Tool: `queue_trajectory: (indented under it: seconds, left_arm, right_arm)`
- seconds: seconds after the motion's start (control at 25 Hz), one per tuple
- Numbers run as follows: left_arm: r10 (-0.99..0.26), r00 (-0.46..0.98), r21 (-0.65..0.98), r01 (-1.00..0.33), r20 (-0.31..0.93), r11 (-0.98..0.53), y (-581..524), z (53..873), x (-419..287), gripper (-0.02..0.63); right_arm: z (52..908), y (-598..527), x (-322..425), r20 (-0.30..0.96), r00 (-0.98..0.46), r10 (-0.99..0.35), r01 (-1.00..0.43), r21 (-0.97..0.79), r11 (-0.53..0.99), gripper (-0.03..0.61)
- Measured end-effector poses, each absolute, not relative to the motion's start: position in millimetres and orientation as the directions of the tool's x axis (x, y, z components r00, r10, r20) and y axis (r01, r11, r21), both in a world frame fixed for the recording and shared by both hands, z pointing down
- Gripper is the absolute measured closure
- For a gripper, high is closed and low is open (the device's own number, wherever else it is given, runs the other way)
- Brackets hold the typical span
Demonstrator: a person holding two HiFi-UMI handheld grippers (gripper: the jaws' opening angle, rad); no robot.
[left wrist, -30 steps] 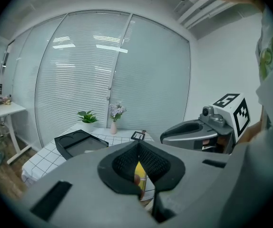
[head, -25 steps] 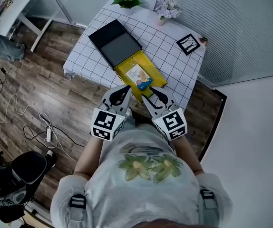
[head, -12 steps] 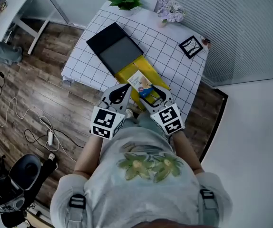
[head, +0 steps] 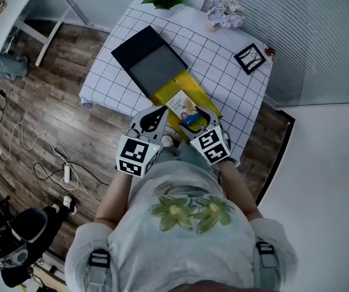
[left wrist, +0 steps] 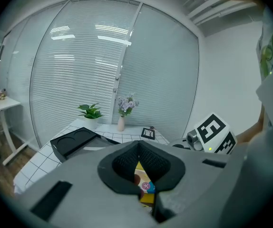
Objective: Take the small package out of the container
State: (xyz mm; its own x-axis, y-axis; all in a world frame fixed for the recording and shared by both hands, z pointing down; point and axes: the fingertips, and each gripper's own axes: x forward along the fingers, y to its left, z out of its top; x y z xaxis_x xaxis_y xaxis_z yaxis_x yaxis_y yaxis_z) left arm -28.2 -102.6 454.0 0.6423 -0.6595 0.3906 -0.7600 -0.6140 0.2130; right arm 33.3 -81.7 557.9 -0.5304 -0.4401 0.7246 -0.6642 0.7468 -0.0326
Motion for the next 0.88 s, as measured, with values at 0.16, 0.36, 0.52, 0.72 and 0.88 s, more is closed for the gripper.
queue_trajectory:
  seconds: [0.16,0.36,0.52,0.72,0.88]
  left_arm:
    - [-0.657,0.64,0.213,-0.762,0.398,-0.612,-108,459,-29,0.607]
    - [-0.654,0.637,0.215,-0.764,0.409,-0.609,-115,464,-32,0.607]
    - [-0.645,0.635,0.219,-0.764,0.425,-0.607,-118,470,-34,0.607]
    - [-0.635,0.637,0.223,-0.76,0.437,-0.61,-120,475,-34,0.607]
    - [-0.626,0.641,0.227,-0.757,0.445,-0.613,-121,478,-33,0.607]
  right_arm:
    - [573,-87,35,0.756,-0.506,-0.415,-0.668,-0.039,0.744,0.274]
    - [587,-93,35,0.788,-0.487,-0.377,-0.657,-0.046,0.752,0.267]
    - [597,-100,34,0.804,-0.466,-0.37,-0.661,-0.039,0.749,0.262]
    - [612,-100,33,0.838,-0.438,-0.325,-0.648,-0.044,0.761,0.255]
    - [624,-100,32,0.858,-0.417,-0.301,-0.64,-0.042,0.767,0.245]
